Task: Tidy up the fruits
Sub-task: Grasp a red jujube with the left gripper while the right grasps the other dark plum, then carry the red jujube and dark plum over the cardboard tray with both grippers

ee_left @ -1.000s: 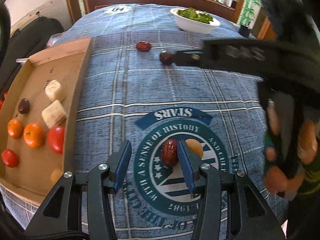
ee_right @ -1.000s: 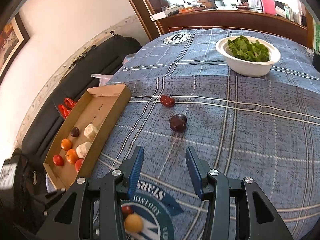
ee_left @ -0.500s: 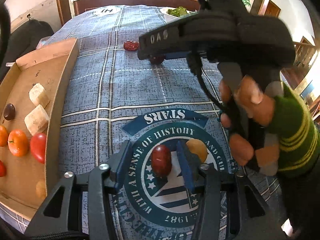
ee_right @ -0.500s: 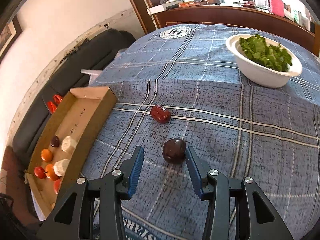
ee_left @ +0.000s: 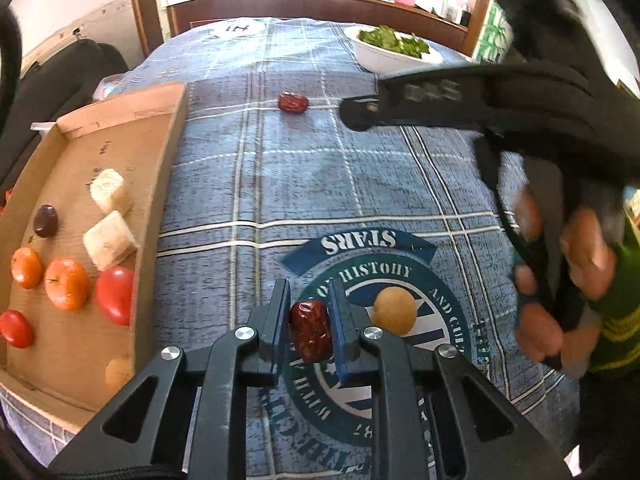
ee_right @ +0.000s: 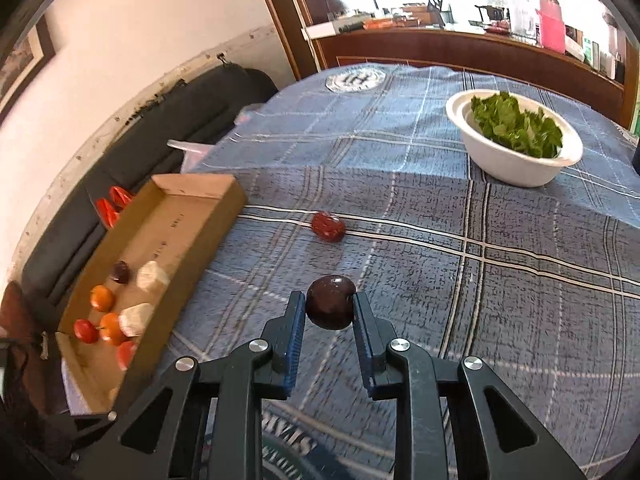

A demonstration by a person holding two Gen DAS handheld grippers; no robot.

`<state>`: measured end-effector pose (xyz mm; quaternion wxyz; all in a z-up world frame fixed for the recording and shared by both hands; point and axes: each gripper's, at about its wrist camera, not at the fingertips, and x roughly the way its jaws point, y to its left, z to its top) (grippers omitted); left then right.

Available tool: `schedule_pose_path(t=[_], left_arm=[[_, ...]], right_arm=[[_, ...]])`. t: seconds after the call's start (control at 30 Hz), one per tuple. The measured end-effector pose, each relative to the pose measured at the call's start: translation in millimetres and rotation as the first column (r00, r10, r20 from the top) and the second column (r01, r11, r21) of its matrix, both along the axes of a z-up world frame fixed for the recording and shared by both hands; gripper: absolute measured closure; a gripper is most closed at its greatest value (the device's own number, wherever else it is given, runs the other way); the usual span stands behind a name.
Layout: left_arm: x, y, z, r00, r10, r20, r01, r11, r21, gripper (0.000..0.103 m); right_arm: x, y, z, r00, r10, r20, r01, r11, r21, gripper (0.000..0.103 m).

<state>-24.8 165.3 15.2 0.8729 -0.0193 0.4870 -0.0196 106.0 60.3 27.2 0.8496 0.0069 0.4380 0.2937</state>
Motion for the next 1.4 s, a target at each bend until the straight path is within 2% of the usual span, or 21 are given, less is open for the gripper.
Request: schedule_pose_path(t=[0.33, 0.57, 1.4], left_arm=[[-6, 26, 34, 0.992, 0.110, 0.053, -0.111, 0.994, 0.016, 0.087], [-6, 41, 43, 0.985, 0.154, 0.079, -0.157, 0.987, 0.023, 0.087], [-15, 69, 60, 0.970, 0.213, 0.117, -0.216, 0.976, 0.015, 0.087]], right_arm=[[-32, -7, 32, 0.999, 0.026, 0.030, -0.028, 0.997, 0.071, 0.079], [-45, -3, 44, 0.998, 0.052, 0.041, -0.055, 0.994, 0.094, 0.079], [-61, 21, 60, 0.992, 0.107, 0.061, -0.113, 0.989, 0.100, 0.079]])
